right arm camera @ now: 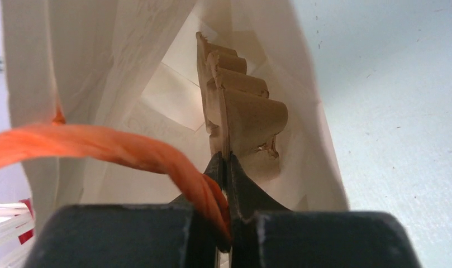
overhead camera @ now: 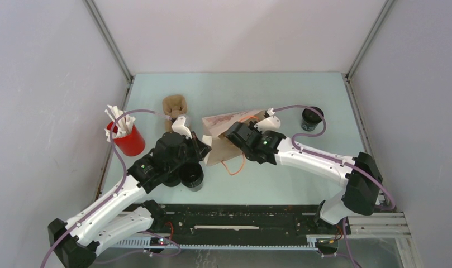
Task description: Pack the takeout coffee
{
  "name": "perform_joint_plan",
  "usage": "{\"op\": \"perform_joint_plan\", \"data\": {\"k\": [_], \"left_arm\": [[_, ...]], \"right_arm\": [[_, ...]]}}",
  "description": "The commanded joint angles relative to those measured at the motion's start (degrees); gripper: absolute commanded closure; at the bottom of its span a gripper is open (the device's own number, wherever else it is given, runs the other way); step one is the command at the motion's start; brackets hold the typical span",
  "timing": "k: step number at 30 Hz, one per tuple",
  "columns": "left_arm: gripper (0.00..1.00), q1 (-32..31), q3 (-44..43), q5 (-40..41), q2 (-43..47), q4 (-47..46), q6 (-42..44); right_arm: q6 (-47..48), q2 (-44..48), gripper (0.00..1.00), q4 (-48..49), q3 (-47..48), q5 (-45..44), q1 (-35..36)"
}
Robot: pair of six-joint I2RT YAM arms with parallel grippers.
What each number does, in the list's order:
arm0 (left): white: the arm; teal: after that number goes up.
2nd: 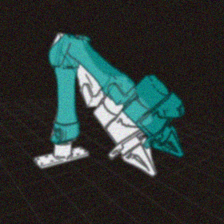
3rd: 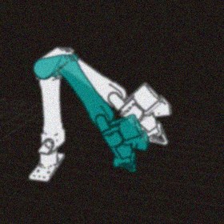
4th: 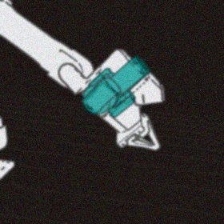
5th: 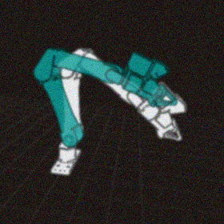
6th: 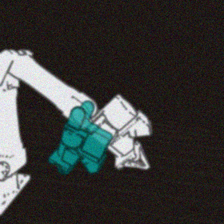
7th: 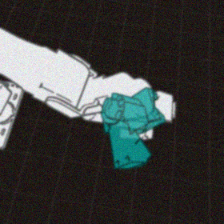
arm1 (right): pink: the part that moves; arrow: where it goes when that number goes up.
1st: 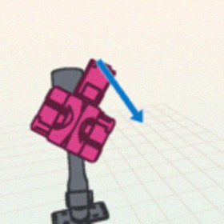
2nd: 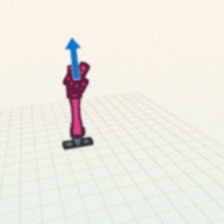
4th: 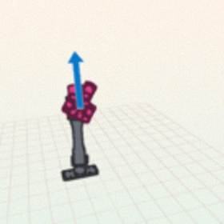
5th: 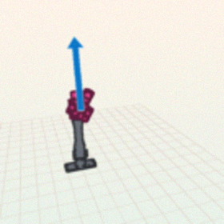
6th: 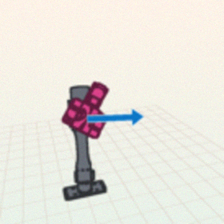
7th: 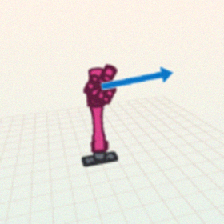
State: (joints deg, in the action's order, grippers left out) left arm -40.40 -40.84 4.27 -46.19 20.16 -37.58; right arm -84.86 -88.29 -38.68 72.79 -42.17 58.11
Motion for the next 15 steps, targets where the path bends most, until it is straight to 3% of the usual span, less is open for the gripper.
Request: {"op": "perform_joint_plan", "data": {"k": [1, 3, 9, 12, 15], "left_arm": [[1.0, -0.4, -2.6, 0.7, -0.8, -0.6, -0.2], [1.0, -0.5, -3.0, 1.1, -0.9, -0.4, 0.0], [1.0, -0.4, -3.0, 1.5, -1.2, -0.3, 0.3], [1.0, -0.5, -2.9, 1.6, -1.4, -0.3, 0.0], [1.0, -0.5, -2.8, 1.5, -1.7, -0.4, -0.2]], "right_arm": [[5.3, 3.3, 0.99, 0.9, 0.3, -3.7, 2.5], [10.5, 5.0, 1.0, 1.1, 0.4, -5.5, 4.3], [42.3, 5.8, 1.0, 9.1, 0.1, -5.5, 7.3], [59.2, 6.3, 1.0, 18.8, -2.5, 1.2, 6.9], [67.2, 7.2, 1.0, 26.5, -5.4, 8.9, 4.9]]}}
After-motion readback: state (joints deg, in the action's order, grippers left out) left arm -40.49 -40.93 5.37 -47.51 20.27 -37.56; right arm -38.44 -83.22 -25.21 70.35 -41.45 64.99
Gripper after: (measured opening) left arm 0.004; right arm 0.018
